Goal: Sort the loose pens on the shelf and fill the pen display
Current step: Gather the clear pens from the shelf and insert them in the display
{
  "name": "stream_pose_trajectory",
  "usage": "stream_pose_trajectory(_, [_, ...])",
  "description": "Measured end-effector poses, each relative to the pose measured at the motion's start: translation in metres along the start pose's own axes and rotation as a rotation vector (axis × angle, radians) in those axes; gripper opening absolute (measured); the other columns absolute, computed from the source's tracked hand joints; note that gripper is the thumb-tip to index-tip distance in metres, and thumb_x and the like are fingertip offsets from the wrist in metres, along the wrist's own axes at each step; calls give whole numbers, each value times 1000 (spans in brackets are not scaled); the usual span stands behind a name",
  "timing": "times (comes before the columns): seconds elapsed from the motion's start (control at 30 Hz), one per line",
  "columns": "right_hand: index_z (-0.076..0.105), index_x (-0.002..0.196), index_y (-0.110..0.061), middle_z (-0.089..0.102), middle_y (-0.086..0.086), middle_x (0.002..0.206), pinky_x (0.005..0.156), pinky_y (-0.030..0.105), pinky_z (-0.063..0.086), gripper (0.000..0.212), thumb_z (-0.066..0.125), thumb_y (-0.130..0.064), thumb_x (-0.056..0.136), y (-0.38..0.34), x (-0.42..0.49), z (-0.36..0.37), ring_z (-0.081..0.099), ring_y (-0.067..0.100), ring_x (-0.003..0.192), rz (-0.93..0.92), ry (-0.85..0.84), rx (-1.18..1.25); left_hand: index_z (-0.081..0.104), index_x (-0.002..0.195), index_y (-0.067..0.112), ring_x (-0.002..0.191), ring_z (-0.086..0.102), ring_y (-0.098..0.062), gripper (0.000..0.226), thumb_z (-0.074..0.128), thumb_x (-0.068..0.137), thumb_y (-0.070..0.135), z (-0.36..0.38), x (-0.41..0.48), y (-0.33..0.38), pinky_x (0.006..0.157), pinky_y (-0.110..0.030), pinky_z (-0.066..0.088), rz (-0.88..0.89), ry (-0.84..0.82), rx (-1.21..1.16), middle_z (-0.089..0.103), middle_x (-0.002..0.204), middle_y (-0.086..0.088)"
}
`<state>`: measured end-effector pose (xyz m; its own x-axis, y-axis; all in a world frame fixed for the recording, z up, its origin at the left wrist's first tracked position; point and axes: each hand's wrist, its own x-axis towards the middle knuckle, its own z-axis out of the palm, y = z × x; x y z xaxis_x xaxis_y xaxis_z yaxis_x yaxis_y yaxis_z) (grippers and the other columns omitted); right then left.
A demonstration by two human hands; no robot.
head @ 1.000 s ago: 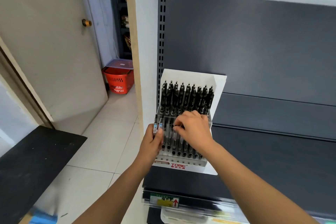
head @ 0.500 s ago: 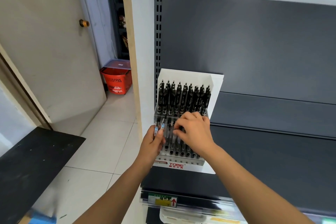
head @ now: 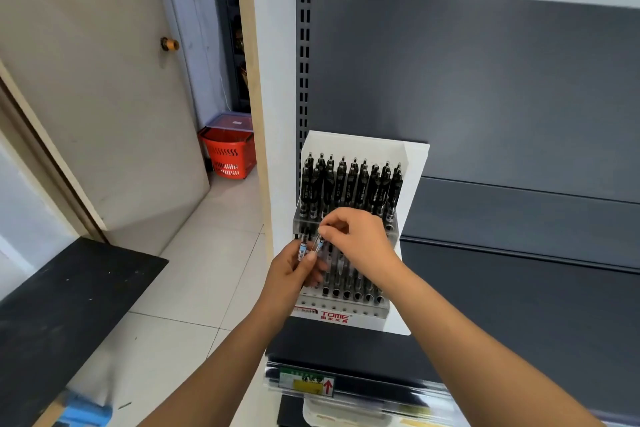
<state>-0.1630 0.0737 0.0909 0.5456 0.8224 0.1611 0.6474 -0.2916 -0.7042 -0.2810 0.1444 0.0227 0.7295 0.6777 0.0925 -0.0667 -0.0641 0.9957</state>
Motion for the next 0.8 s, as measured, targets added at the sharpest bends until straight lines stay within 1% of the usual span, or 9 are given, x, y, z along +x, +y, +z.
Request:
stream_pose_trajectory(0.1, [70,97,-23,67,-10,88,82,29,50,11,62,-25,90,-2,1,-1,61,7,85,-18,-19,-64,56,96,11,65,62,-9,9,47,96,11,-3,0,1,64,-22,51,2,62,5,69,79,-3])
stream_pose_trajectory(0.17, [71,99,-22,67,-10,88,82,24,48,13,61,-24,91,-4,2,-1,59,5,84,-7,-31,-42,55,93,12,63,61,-7,7,49,95,9,-5,1,1,63,-21,52,6,111,13,68,79,-5])
stream_pose_trajectory(0.27, [70,94,-19,65,-8,82,76,21,46,11,65,-26,88,-7,4,3,57,4,78,35,-4,29,53,88,17,65,62,-12,10,52,94,9,-7,2,1,70,-32,54,31,174,63,68,75,1])
stream_pose_trajectory(0.33, [68,87,-19,65,-4,78,73,24,49,9,67,-28,86,-7,5,6,59,8,76,66,23,45,53,87,17,70,64,-15,10,53,94,10,-7,2,1,74,-36,54,47,191,91,67,76,2])
stream_pose_trajectory(0.4, [67,84,-18,62,-8,74,71,21,47,8,67,-26,86,-7,6,5,56,3,72,67,39,61,53,88,18,80,67,-16,8,52,94,12,-7,2,1,79,-35,55,61,189,106,67,83,3])
stream_pose_trajectory(0.53, [70,92,-18,63,-13,79,75,18,45,9,62,-21,91,-11,6,-7,56,-1,74,-7,60,2,58,96,16,94,64,-8,10,48,97,20,-11,4,-1,84,-27,50,103,207,135,69,93,5])
stream_pose_trajectory(0.6, [70,98,-19,66,-9,86,78,22,49,13,58,-22,93,-12,4,-12,59,6,79,-37,42,-88,57,94,20,86,62,-5,12,46,98,22,-13,4,-1,79,-22,48,107,229,141,67,88,7])
stream_pose_trajectory(0.7, [69,103,-19,68,-6,95,83,28,50,16,56,-23,94,-9,2,-12,60,9,85,-81,6,-193,55,91,25,65,52,-6,17,42,99,17,-12,5,-1,62,-17,43,87,242,113,58,74,3])
stream_pose_trajectory(0.8, [68,104,-18,67,-3,99,86,32,50,17,55,-23,95,-4,1,-8,60,12,90,-87,-25,-232,56,97,28,62,44,-7,15,42,99,21,-12,5,-5,61,-21,38,79,207,135,51,71,3])
